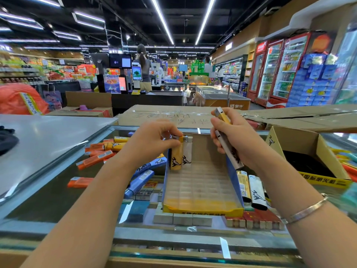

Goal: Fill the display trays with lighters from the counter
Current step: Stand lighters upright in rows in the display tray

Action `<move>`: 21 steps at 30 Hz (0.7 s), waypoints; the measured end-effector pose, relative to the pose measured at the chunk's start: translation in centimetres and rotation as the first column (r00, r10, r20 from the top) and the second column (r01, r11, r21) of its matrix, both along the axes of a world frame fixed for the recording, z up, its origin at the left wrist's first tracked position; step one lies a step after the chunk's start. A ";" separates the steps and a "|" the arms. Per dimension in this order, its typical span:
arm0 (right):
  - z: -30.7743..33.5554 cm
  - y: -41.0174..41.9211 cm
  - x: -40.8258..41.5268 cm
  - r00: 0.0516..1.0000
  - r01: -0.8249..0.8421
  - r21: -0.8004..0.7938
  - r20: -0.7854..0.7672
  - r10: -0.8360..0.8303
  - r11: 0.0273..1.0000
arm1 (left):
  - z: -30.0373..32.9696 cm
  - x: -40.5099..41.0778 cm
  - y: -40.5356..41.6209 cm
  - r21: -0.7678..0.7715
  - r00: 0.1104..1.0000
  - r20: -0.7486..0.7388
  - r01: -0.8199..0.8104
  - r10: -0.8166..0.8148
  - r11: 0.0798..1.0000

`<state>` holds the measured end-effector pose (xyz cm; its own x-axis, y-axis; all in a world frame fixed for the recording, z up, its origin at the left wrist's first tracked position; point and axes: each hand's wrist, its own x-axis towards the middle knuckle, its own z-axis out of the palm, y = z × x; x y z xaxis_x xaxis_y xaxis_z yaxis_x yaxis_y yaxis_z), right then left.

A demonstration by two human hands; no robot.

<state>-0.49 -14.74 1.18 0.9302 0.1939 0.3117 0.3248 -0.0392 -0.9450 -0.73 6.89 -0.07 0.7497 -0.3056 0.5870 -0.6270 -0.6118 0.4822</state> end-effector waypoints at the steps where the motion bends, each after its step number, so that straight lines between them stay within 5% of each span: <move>1: 0.0 0.0 0.0 1.000 0.001 -0.001 -0.004 -0.001 1.000 | 0.0 0.0 0.1 0.013 1.000 0.022 -0.006 0.006 1.000; 12: 0.2 0.1 0.1 0.996 -0.047 0.072 -0.065 0.052 0.996 | 0.1 0.1 0.4 0.136 0.999 0.032 -0.047 0.043 0.990; 17: 0.2 0.3 -0.1 0.987 -0.102 0.252 -0.095 0.129 0.962 | 0.1 -0.3 -0.9 -0.032 0.998 0.046 -0.045 0.047 0.998; 21: -0.1 0.9 -0.2 0.999 -0.016 0.346 -0.020 0.025 0.938 | -0.2 -1.1 -2.5 -0.102 0.999 0.036 0.038 -0.035 0.994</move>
<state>-0.70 -13.83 1.08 0.9350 0.0971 0.3410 0.2996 0.2978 -0.9064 -1.83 4.39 -0.32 0.7182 -0.2691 0.6417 -0.6651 -0.5366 0.5194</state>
